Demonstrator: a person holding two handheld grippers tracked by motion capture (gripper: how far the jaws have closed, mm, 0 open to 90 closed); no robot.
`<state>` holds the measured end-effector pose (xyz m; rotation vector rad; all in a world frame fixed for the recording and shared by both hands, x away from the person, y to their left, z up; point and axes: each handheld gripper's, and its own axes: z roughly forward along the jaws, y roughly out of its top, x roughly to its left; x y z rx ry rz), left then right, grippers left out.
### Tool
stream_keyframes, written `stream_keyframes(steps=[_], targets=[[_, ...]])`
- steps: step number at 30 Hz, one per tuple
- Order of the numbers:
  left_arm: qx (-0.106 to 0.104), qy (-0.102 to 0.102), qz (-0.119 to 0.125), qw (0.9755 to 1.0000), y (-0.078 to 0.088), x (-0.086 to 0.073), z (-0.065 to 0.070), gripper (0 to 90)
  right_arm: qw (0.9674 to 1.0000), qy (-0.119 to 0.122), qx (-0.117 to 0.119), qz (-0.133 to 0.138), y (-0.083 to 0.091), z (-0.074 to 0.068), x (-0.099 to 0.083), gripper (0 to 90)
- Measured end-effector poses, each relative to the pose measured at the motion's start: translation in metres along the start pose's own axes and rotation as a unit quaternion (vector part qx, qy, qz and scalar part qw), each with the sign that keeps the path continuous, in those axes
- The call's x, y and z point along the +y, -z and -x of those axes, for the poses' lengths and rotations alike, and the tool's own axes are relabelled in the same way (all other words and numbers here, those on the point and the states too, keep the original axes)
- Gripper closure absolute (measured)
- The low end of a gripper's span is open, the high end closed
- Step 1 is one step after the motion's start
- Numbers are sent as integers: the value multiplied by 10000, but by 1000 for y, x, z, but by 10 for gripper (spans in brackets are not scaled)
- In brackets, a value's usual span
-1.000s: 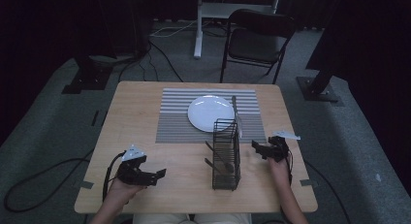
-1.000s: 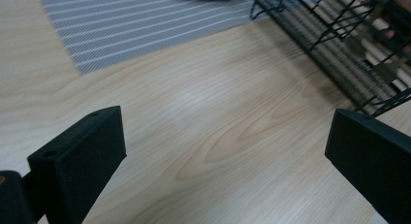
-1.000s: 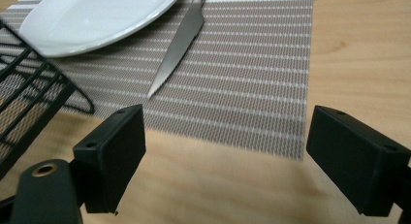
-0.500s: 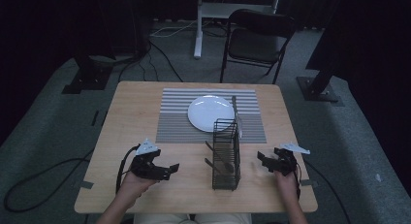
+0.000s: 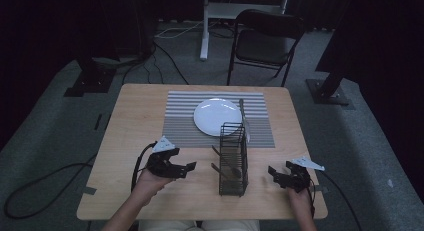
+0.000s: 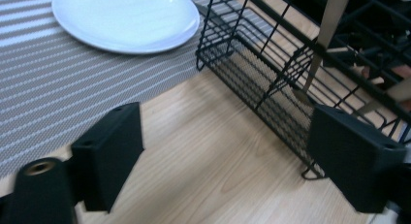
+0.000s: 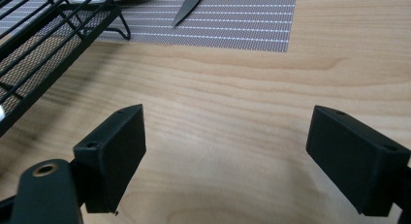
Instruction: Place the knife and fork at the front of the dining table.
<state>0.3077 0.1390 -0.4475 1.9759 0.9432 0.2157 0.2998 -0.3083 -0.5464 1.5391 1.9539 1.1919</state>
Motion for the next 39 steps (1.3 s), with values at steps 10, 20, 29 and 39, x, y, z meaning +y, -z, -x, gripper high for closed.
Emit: stream_keyframes(steps=[10,20,29,39], targets=[[-318,-203,4,9993,-18,19,19,192,10000,-14,-6,50,15,-2,-13,137],[-620,-191,116,9978,-28,31,35,265,9999,61,-107,-26,32,0,-25,139],[-823,-311,91,9961,-36,35,43,446,9999,-13,-27,156,44,3,-35,140],[-845,-376,38,9957,-49,33,49,740,9998,-63,35,179,45,5,-37,140]])
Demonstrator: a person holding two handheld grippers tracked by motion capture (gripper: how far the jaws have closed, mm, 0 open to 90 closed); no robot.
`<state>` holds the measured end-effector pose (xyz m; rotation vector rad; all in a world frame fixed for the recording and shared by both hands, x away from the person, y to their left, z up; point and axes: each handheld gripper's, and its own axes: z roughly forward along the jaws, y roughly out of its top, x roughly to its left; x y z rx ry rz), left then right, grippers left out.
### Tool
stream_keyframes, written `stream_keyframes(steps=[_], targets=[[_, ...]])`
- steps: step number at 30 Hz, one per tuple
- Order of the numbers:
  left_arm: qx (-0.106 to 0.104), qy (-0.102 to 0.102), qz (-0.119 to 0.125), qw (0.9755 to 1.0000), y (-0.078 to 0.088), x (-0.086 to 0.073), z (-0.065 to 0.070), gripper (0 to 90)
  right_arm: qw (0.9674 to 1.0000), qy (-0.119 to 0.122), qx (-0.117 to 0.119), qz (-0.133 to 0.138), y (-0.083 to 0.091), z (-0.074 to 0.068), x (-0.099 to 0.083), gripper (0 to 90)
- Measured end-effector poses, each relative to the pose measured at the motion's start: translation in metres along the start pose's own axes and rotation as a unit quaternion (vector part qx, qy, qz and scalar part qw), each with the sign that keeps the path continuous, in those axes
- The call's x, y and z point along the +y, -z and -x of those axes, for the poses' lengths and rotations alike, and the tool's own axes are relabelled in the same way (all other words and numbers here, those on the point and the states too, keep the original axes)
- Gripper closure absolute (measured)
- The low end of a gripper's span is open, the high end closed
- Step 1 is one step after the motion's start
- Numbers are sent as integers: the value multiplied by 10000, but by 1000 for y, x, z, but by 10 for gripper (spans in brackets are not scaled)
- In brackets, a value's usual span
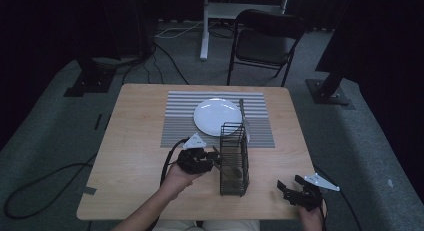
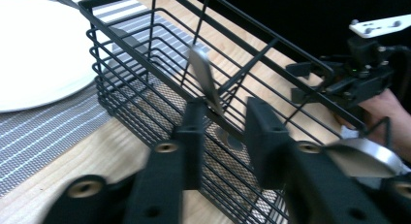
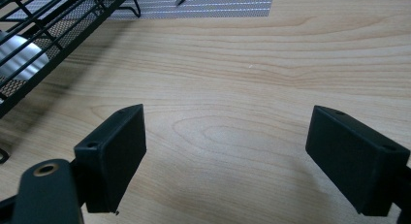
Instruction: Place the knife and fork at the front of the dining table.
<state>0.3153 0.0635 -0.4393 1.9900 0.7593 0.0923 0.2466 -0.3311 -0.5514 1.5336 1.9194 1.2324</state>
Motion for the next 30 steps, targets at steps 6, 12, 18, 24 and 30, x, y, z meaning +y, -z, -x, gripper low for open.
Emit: stream_keyframes(steps=[6,12,18,24,30], targets=[[-29,22,160,9999,-1,-1,1,851,10000,-49,31,-1,0,1,0,139],[-73,-158,188,9997,1,2,6,881,10000,-68,40,-28,-1,1,0,140],[-114,-235,287,9992,2,3,7,881,9999,-114,72,-21,-1,2,0,140],[-140,-282,354,9989,3,6,8,882,9999,-116,76,-32,-1,2,0,140],[-172,-282,480,9983,7,9,8,886,9998,-133,97,-54,-2,3,0,140]])
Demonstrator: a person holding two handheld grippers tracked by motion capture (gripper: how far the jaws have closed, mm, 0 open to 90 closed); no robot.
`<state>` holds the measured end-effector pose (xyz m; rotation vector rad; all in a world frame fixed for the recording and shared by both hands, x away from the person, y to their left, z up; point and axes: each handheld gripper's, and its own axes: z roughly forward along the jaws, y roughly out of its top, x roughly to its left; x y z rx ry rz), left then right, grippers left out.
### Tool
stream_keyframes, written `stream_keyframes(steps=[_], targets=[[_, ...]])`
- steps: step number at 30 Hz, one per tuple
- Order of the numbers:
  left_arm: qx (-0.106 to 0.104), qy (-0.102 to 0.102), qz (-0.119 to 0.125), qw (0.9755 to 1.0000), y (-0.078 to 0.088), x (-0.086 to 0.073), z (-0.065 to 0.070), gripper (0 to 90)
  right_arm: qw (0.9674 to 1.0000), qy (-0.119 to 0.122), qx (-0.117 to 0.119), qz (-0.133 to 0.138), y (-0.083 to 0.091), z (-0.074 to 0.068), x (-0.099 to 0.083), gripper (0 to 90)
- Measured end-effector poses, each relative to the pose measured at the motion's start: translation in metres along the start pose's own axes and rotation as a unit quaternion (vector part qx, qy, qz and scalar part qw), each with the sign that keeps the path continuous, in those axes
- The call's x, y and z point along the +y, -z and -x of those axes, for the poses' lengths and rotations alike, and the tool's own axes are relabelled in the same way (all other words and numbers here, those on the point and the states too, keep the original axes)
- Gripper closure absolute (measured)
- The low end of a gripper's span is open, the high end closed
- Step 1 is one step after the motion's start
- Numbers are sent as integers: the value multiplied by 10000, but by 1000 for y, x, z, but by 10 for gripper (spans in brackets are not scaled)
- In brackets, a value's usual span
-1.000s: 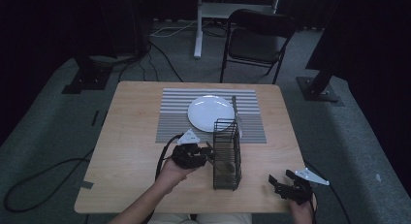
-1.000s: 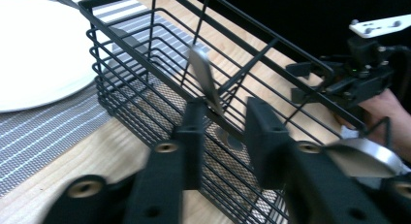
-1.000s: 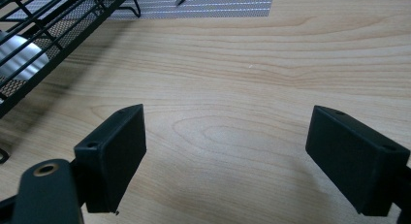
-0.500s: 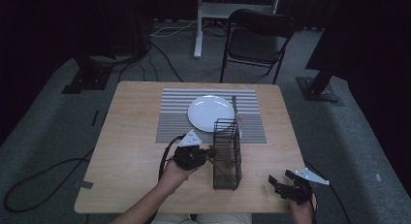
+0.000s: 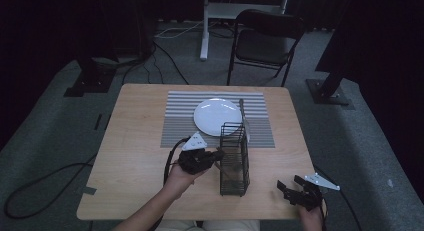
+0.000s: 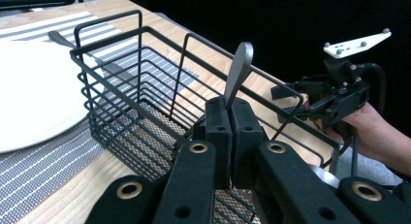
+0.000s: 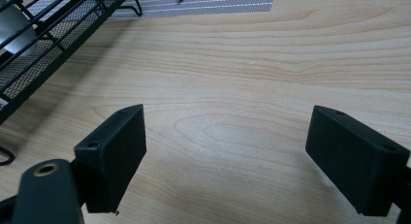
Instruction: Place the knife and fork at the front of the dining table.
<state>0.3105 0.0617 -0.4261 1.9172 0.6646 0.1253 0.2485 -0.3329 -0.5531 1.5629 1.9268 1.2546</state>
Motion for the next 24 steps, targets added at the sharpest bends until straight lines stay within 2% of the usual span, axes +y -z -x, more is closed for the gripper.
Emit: stream_keyframes(steps=[8,14,24], targets=[[-75,-92,215,9997,3,11,4,886,10000,-58,20,-2,0,1,0,140],[-70,-230,214,9995,-2,17,7,886,10000,-64,30,-3,0,1,0,140],[-93,-330,228,9992,-15,27,11,886,10000,-56,29,-37,-1,1,0,141]])
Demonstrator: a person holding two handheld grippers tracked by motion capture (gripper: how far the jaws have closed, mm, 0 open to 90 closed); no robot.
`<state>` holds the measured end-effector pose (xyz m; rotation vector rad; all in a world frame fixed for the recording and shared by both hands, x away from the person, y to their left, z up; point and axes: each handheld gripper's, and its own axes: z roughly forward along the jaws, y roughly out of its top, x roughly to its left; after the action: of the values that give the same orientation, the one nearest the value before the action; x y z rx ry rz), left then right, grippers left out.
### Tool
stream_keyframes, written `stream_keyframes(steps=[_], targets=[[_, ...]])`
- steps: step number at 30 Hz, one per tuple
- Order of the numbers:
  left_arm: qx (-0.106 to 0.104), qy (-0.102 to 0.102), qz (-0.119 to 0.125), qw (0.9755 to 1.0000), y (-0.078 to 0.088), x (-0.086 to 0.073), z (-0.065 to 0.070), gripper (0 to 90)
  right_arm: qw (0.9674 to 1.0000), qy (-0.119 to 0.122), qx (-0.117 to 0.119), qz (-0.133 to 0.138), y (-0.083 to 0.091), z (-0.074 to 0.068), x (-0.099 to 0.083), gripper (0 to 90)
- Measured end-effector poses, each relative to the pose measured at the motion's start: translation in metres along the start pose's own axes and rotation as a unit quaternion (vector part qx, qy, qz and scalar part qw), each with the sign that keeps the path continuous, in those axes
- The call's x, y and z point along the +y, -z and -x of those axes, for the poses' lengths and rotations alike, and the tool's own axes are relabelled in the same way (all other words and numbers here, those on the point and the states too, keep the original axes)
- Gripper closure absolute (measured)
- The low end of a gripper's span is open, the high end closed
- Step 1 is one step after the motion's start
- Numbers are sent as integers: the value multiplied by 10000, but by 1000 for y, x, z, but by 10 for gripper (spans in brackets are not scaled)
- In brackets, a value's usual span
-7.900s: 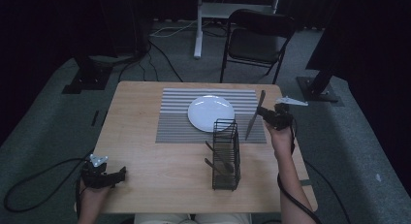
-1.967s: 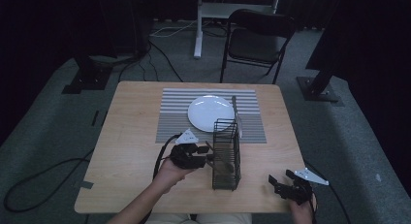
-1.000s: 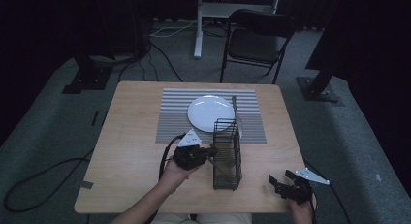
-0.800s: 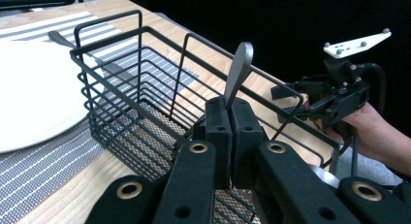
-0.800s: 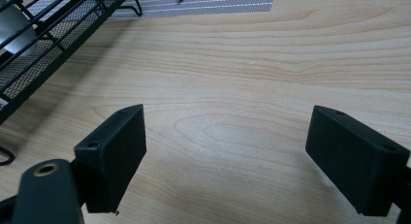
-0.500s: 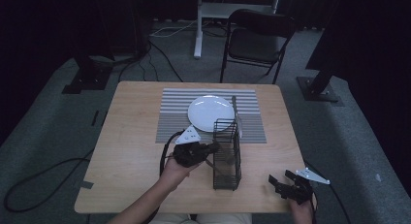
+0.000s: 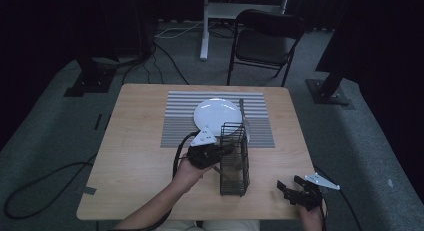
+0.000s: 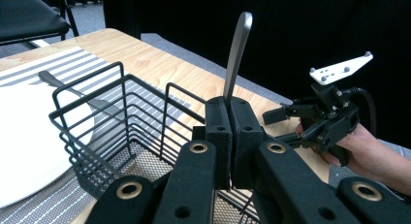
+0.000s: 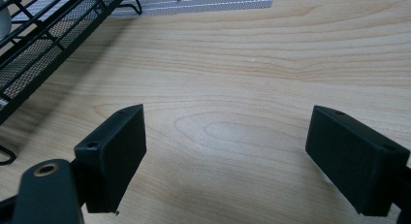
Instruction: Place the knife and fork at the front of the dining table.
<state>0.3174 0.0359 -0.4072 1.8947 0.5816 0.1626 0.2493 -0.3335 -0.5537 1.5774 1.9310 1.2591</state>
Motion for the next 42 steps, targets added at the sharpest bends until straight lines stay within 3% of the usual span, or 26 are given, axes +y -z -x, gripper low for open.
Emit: stream_keyframes(steps=[8,10,16,23,31,39,42], targets=[[-150,-93,177,9997,-5,5,2,886,10000,-40,31,6,0,1,0,141],[-271,-70,247,9993,-5,6,2,886,10000,-46,33,2,0,1,0,141],[-287,-167,306,9990,-3,11,4,886,10000,-31,30,-10,0,1,0,141],[-352,-124,610,9974,25,28,0,887,10000,-29,31,-35,0,1,0,141],[-275,-235,857,9957,54,43,-1,886,10000,-34,23,-58,-1,1,0,141],[-6,-204,1160,9930,94,56,-20,886,10000,-40,29,-77,-1,1,0,141],[227,-288,1191,9922,110,58,-25,886,9999,-41,30,-88,-2,1,1,141]])
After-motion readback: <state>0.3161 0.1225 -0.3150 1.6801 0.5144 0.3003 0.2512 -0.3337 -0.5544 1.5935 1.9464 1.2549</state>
